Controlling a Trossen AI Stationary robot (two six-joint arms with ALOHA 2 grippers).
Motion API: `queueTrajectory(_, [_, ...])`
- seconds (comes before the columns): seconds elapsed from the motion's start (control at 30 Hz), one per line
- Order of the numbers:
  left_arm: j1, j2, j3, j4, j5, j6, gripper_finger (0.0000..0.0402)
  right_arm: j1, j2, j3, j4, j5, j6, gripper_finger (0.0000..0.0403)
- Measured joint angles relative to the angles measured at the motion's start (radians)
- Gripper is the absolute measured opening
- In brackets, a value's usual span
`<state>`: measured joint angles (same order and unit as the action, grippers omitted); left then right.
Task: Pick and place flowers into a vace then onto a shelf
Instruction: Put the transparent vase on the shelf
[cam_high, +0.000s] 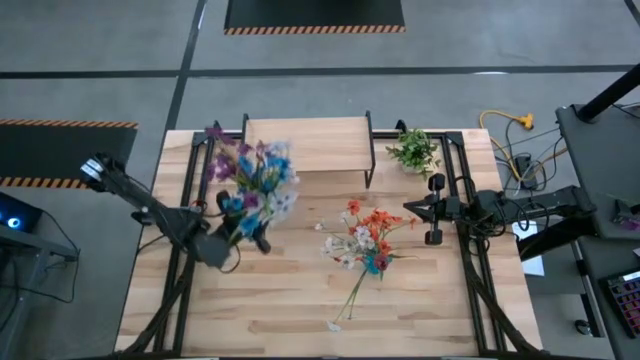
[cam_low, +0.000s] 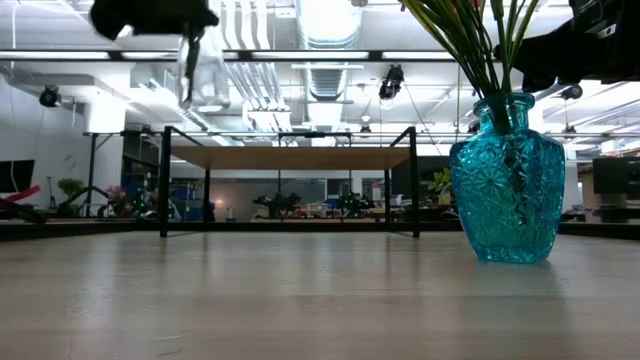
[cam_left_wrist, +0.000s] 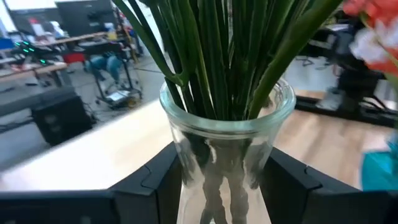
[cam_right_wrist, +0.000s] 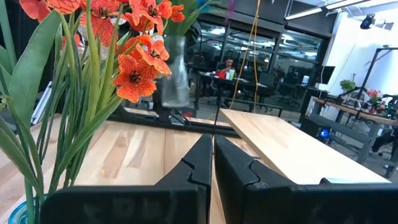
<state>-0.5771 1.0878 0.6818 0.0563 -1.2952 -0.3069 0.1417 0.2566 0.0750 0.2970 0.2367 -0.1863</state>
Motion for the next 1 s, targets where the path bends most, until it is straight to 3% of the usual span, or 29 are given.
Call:
queueTrajectory(0.23, [0.194,-0.011,0.121,0.000,0.130,0.229,0.0157,0.000,0.000,0.000,0.003,0.000,-0.004,0.0008])
queueTrajectory(0.33, [0.281,-0.009,0.157,0.001,0.220,0.278,0.0157,0.000,0.000,0.000,0.008,0.000,-0.004,0.0009])
queueTrajectory(0.43, [0.374,-0.009,0.163,0.000,0.249,0.305,0.0157,0.000,0.000,0.000,0.008,0.000,-0.004,0.0008])
queueTrajectory(0.57, [0.504,-0.011,0.154,0.000,0.256,0.310,0.0157,0.000,0.000,0.000,0.008,0.000,-0.004,0.0009])
queueTrajectory(0.7, [0.632,-0.008,0.144,0.003,0.368,0.300,0.0157,0.000,0.000,0.000,0.008,0.000,-0.004,0.0008])
queueTrajectory(0.8, [0.714,-0.008,0.128,0.011,0.388,0.215,0.0157,0.000,0.000,0.000,0.008,0.000,-0.004,0.0009])
queueTrajectory(1.0, [0.787,-0.003,0.103,0.028,0.387,0.199,0.0157,0.000,0.000,0.000,0.008,0.000,-0.004,0.0008])
